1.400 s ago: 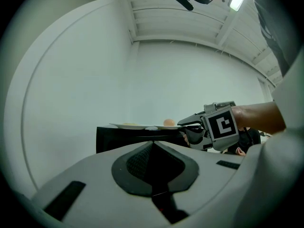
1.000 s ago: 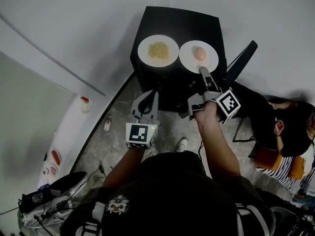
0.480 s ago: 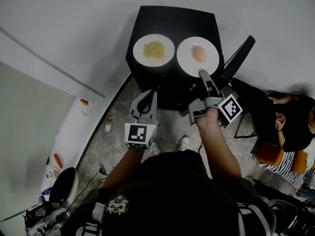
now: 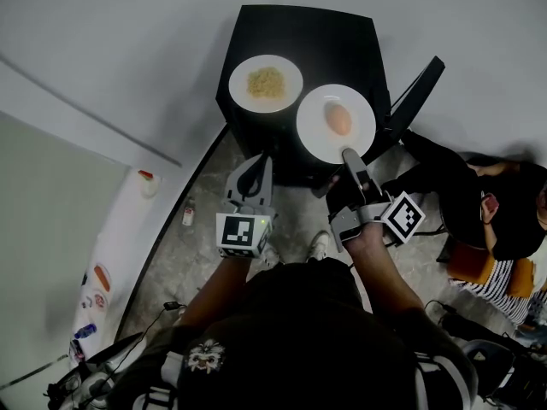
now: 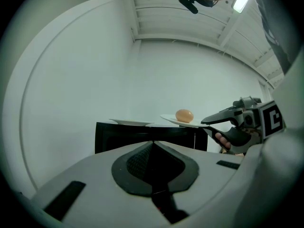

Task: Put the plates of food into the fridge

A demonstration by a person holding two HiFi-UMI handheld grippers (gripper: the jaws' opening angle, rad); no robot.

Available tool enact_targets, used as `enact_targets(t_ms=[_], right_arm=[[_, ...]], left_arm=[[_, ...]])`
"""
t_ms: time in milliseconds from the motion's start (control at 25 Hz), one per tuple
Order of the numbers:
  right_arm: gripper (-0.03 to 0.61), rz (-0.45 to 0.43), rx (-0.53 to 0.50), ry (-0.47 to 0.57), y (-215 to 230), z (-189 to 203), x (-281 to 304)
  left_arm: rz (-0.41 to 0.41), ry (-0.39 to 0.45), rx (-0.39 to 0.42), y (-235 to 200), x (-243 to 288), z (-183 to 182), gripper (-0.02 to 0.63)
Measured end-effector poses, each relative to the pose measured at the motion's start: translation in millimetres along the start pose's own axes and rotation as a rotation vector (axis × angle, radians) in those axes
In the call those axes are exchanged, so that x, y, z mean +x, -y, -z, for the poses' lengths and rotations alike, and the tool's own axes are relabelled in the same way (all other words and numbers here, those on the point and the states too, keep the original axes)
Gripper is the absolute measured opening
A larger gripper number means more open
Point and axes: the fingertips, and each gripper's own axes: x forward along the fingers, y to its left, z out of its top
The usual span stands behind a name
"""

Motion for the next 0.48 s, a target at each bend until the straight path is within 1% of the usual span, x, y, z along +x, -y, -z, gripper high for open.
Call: enact_targets(t_ms=[80,200,320,480], right_arm=[[0.037,0.000,-0.007,-0.030,1.3,11.0,-6.2],[0.037,0.008,-0.010,-0.067,7.7,25.3,-15.6],[0.037,0.022,0.000,-0.084,17.6,33.6,-24.9],[0.037,0.058,0.012,-0.095,36.3,41.1,-35.7]], left_arm=[[0.002,-0.008,0.011,-0.9,-1.1,2.0,0.021],[-0.002,-0.009,-0.004,-2.2,-1.7,2.0,0.021],[-0.007,-0.017,0.004,-4.5,-3.1,5.7,0.021],[-0.012,-0.039,-0.004,-8.2,-6.2,17.0,0.021]])
